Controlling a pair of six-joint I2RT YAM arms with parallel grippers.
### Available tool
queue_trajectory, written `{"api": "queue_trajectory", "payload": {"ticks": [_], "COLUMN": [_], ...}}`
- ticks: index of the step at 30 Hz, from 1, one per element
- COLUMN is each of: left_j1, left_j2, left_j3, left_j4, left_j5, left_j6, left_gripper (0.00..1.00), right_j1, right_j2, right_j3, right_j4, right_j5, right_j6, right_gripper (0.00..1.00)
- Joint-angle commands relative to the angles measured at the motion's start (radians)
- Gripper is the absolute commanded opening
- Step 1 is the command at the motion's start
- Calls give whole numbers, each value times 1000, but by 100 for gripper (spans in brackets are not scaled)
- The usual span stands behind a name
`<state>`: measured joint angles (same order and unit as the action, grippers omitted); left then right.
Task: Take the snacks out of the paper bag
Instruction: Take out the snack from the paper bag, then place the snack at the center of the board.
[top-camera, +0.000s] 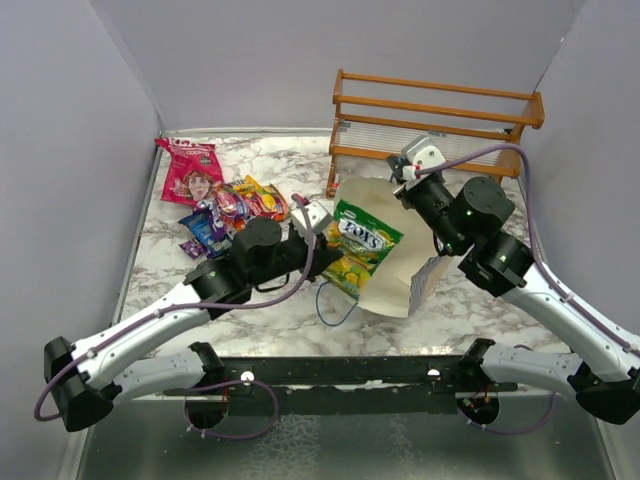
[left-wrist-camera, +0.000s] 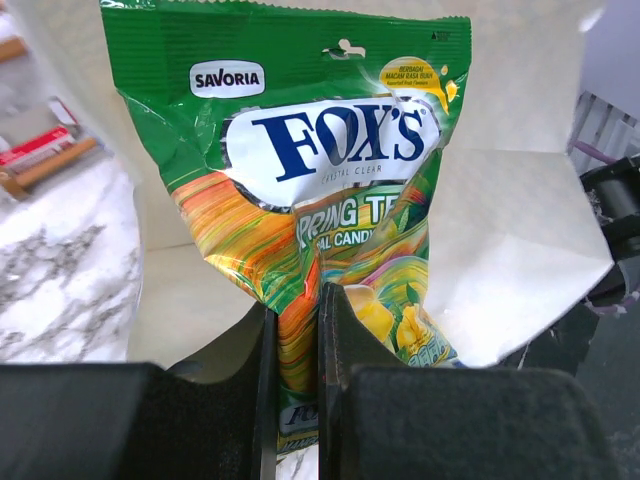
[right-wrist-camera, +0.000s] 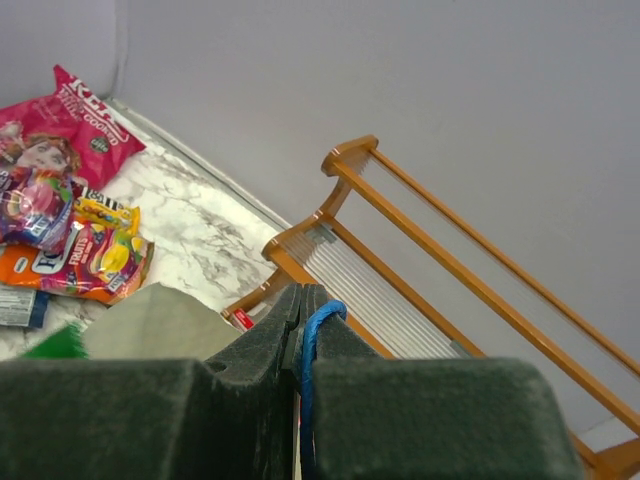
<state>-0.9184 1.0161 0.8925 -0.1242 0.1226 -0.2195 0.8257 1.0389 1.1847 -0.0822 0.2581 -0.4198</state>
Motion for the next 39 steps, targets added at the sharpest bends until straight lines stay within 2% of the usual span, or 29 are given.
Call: {"api": "queue_trajectory", "payload": {"ticks": [1,5,8,10,14,17,20,22,28,31,33,39], "left_j1": [-5,-5,-6,-6,-5,0,47,117,494,640,705,798], "left_j2": [-163,-257,-298,-304,-239,-166,-123,-90,8,74,114,216], "left_j3": [63,117,170,196,227,238,239,242,237,195,165,116], "left_j4": [-79,-117,-143,-142,-146,-125,-71,-69,-138,-146,-147,-157], "left_j5": [-55,-119,-248,-418,-852,-1059,-1028,-980,-648,-492,-439,-404], "left_j6": [89,114,136,140,148,172,184,155,-34,-85,-99,-90], "left_gripper": [0,0,0,0,0,0,0,0,0,0,0,0], "right_j1": [6,6,6,6,6,6,6,6,6,6,6,6], "right_j2": [10,20,22,18,11,4,-5,-10,-21,-15,-14,4], "right_j3": [34,25,19,16,25,32,35,35,48,79,111,252], "right_j4": [14,5,1,0,-8,-18,-28,-35,-59,-78,-91,-120], "right_j5": [112,120,110,89,21,-6,-11,-15,-52,-103,-155,-251], "right_j6": [21,25,35,36,42,46,53,58,118,172,217,382], "right_gripper": [2,2,2,2,2,2,2,2,2,2,2,2]}}
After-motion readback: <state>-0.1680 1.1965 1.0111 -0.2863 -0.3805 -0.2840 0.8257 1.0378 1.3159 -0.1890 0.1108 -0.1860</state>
